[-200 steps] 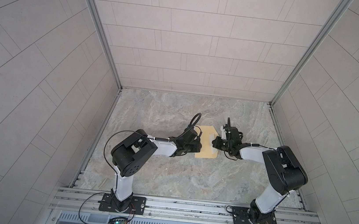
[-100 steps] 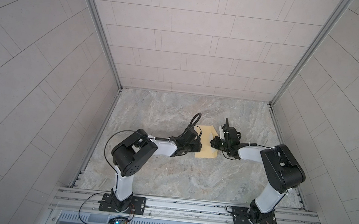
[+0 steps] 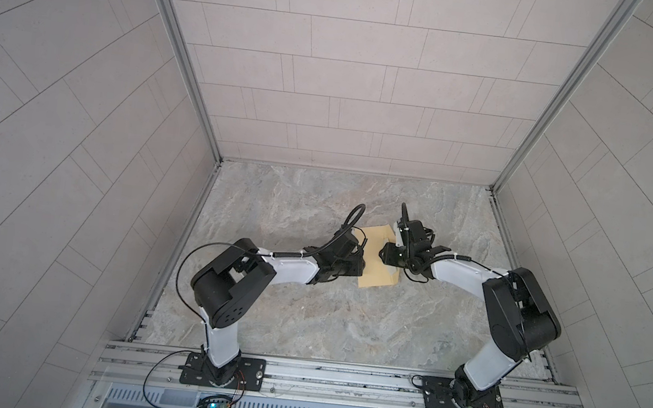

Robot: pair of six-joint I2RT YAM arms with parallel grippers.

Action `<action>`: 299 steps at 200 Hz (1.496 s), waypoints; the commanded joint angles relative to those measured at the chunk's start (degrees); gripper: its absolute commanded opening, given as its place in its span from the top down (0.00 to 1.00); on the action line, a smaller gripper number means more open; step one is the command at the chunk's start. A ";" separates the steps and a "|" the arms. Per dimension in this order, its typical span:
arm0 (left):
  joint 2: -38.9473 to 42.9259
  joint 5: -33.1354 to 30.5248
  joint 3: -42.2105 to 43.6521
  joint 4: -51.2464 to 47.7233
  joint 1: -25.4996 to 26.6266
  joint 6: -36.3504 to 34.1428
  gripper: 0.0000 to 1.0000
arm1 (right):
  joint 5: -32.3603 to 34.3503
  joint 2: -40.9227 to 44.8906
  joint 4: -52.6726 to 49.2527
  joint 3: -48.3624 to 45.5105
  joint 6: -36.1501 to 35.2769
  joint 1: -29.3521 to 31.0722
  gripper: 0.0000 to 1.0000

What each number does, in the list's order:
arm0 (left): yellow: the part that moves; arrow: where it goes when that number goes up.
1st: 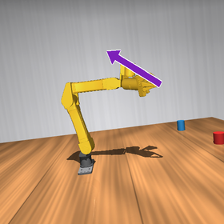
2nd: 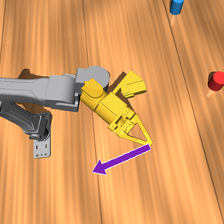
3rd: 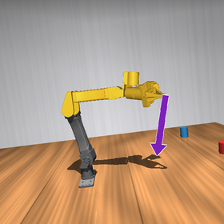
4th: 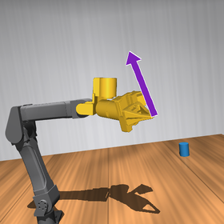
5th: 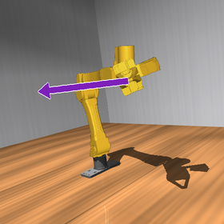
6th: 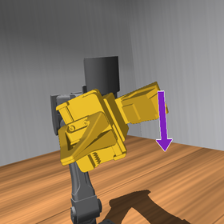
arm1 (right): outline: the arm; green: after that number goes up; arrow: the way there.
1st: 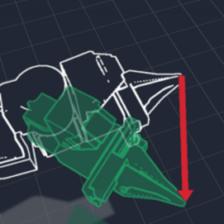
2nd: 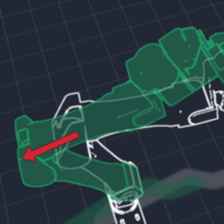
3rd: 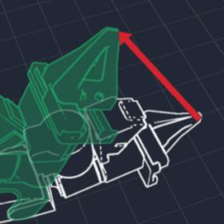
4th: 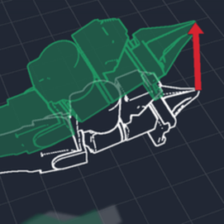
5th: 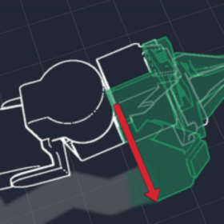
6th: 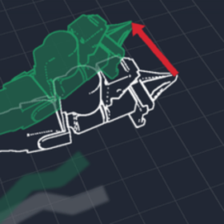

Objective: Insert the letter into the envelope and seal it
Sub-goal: 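Push the cream letter deeper into the envelope with the right gripper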

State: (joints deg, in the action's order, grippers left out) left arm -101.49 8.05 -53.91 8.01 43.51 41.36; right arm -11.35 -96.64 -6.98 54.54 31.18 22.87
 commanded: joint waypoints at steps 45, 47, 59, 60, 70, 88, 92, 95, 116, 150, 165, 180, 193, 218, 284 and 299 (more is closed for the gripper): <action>2.88 -1.30 -1.55 -2.14 -0.11 -1.75 0.46 | 7.58 0.54 -17.17 5.10 -4.81 2.34 0.43; 2.86 -1.25 -1.55 -2.13 -0.09 -1.67 0.46 | 7.84 0.52 -17.40 5.24 -4.85 2.46 0.42; 2.71 -1.09 -1.55 -2.01 -0.09 -1.57 0.46 | 9.29 0.54 -18.76 6.04 -5.36 3.17 0.40; 2.71 -1.06 -1.55 -1.98 -0.09 -1.56 0.46 | 9.40 0.47 -19.07 6.04 -5.39 3.29 0.40; 2.63 -0.84 -1.55 -2.03 0.00 -1.55 0.46 | 11.18 0.32 -20.64 7.13 -6.01 4.09 0.37; 2.57 -0.88 -1.55 -2.03 0.00 -1.59 0.46 | 13.42 -0.16 -23.03 8.67 -6.72 5.04 0.35; 2.61 -0.81 -1.55 -2.01 0.00 -1.55 0.46 | 13.66 -0.34 -23.22 8.84 -6.78 5.11 0.34; 2.62 -0.79 -1.55 -1.99 0.00 -1.55 0.46 | 13.79 -0.32 -23.32 8.97 -6.82 5.12 0.33; 2.62 -0.61 -1.55 -1.91 0.00 -1.68 0.46 | 15.02 -0.96 -24.93 9.89 -7.20 5.49 0.30; 2.36 -0.52 -1.55 -1.97 0.04 -1.73 0.46 | 15.65 -3.19 -28.05 12.36 -8.41 5.96 0.22; 2.27 -0.46 -1.55 -1.95 0.09 -1.66 0.46 | 15.40 -4.12 -28.98 13.18 -8.62 6.04 0.17; 2.26 -0.45 -1.55 -1.82 0.08 -1.64 0.46 | 14.87 -4.91 -29.71 13.86 -8.85 6.15 0.14; 2.35 -0.41 -1.47 -1.80 0.09 -1.65 0.46 | 14.60 -5.36 -30.15 14.30 -8.94 6.31 0.11; 2.53 -0.47 -1.41 -1.82 0.09 -1.68 0.46 | 14.37 -5.31 -30.12 14.45 -8.81 6.37 0.07; 2.64 -0.31 -1.13 -1.67 0.09 -1.58 0.46 | 14.23 -3.51 -29.36 13.84 -8.24 6.34 0.05; 2.67 -0.29 -1.02 -1.59 0.09 -1.55 0.46 | 14.80 -2.60 -29.03 13.39 -8.06 6.38 0.05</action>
State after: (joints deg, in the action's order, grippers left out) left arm -99.85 7.70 -54.37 6.55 43.53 40.42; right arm 2.00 -101.86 -35.24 68.14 22.70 28.93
